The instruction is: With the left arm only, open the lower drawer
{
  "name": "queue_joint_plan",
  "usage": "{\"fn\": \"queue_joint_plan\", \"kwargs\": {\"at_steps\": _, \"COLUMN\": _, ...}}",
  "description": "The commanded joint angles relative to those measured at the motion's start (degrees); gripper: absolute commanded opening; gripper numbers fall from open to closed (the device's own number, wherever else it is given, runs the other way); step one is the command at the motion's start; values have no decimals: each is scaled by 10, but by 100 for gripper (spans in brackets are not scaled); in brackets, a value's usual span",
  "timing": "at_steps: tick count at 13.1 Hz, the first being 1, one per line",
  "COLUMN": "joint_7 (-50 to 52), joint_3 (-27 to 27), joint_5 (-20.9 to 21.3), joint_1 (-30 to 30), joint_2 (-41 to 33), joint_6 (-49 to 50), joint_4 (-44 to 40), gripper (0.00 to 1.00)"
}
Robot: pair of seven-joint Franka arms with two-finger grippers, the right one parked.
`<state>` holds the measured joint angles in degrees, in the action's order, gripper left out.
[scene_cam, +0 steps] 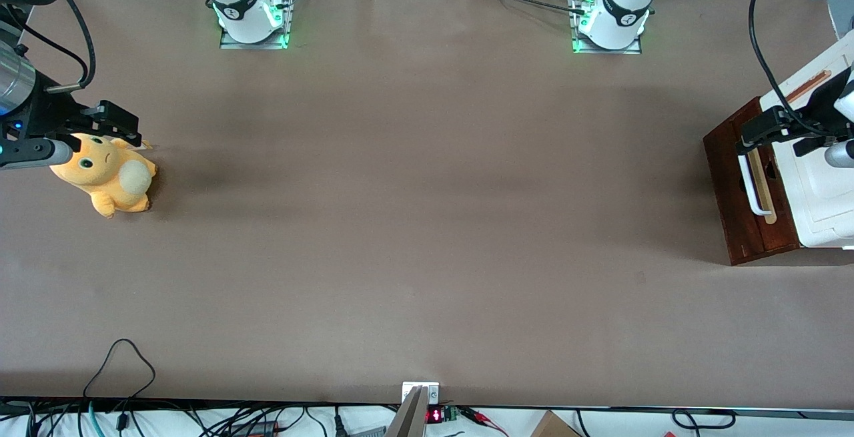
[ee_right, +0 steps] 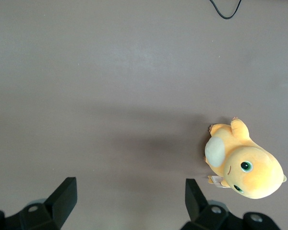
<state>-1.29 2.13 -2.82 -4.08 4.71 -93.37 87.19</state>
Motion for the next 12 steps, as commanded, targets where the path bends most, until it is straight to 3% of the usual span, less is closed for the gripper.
{"fn": "queue_joint_plan", "kwargs": {"at_steps": 1, "joint_7": 6, "joint_3": 3, "joint_5": 12, "joint_1": 1, "joint_2": -10, "joint_6": 8, "joint_4": 3, "gripper": 100}}
{"fn": "queue_joint_plan", "kwargs": {"at_steps": 12, "joint_7": 7, "joint_3": 2, "joint_5": 13, "joint_1": 2, "joint_2": -5, "joint_6": 13, "joint_4": -10, "gripper": 100}}
